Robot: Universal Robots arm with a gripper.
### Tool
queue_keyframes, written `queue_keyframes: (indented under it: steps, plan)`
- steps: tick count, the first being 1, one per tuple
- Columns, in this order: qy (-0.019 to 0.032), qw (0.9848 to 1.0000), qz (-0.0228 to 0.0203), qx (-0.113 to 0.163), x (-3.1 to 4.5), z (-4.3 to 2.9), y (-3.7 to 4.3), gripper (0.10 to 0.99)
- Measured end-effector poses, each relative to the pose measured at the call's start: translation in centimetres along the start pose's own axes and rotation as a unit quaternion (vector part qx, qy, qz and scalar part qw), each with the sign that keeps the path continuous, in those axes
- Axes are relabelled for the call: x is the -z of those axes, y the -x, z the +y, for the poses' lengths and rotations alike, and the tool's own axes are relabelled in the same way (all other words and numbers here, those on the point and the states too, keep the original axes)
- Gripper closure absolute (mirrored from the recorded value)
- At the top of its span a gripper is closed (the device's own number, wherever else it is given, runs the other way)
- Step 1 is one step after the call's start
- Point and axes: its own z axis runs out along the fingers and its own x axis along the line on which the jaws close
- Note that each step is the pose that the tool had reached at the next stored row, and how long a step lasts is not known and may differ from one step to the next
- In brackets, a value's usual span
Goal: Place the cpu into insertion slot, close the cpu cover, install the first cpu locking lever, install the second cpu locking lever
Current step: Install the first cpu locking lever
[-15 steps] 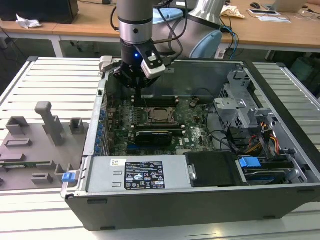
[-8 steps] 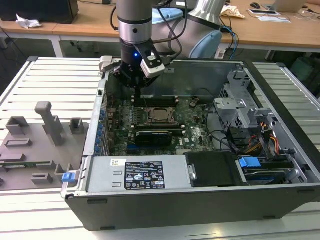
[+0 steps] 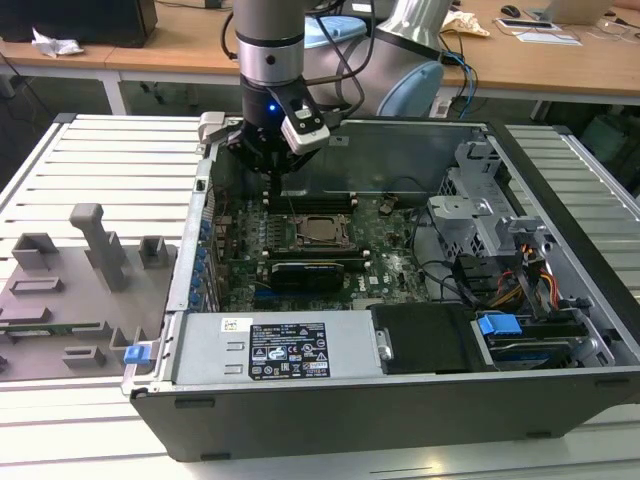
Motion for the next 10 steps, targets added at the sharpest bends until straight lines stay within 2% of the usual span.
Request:
queue_keyframes:
  steps: [5, 10]
  plan:
    - [0.0, 1.0, 0.0, 0.0, -0.02, 0.0, 0.33, 0.98]
    - [0.0, 1.0, 0.0, 0.0, -0.04, 0.0, 1.12, 0.98]
